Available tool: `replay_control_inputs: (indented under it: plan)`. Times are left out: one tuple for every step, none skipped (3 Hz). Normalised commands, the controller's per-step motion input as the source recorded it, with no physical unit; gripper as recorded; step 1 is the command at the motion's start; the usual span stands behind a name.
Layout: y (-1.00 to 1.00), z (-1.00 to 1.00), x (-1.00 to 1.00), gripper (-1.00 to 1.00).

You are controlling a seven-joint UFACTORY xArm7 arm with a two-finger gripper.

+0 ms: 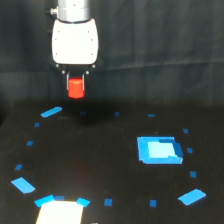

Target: Pick up the red object from the table

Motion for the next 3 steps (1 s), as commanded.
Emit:
replay_control_inputs:
  plan:
    - [-1.0,-0.26,0.49,-1.0]
    - [-1.0,-0.73,0.4,-0.82]
    - [-0.78,-0.84,0.35,-1.0]
